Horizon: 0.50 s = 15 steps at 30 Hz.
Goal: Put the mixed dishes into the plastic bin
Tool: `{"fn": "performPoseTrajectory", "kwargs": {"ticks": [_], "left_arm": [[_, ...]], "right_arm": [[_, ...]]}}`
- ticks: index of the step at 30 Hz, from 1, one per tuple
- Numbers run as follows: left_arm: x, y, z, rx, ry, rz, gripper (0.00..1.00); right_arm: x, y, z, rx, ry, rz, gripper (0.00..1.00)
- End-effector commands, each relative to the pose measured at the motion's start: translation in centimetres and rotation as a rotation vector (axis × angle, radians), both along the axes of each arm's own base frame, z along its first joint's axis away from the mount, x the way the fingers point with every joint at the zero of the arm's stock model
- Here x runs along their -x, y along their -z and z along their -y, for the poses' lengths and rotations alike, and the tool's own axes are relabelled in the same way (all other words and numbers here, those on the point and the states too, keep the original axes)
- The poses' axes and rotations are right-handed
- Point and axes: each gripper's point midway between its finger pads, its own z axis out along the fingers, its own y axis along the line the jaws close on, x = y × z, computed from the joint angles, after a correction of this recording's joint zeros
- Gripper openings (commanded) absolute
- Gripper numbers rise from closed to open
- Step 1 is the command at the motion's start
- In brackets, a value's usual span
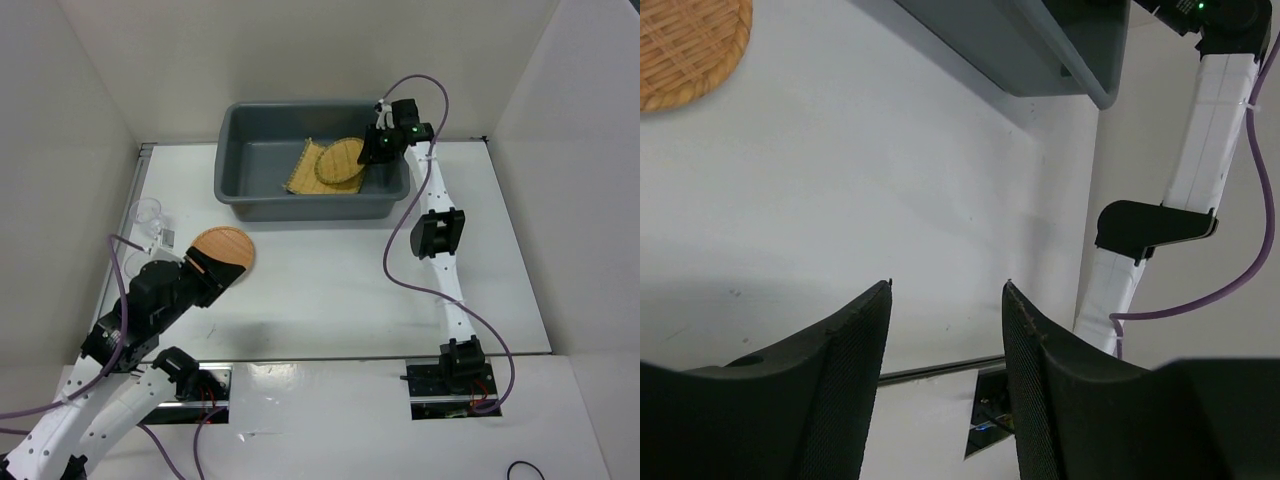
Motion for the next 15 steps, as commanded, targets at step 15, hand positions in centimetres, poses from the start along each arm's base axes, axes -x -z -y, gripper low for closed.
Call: {"fn": "performPoseTrajectory", "kwargs": {"ticks": [15], "left_arm": [[-9.8, -0.4, 0.7, -0.21, -0.116, -0.127, 0.88]], "right_arm": [[1.7, -7.4, 5.4, 0.207, 0.095, 0.09, 0.53]]}}
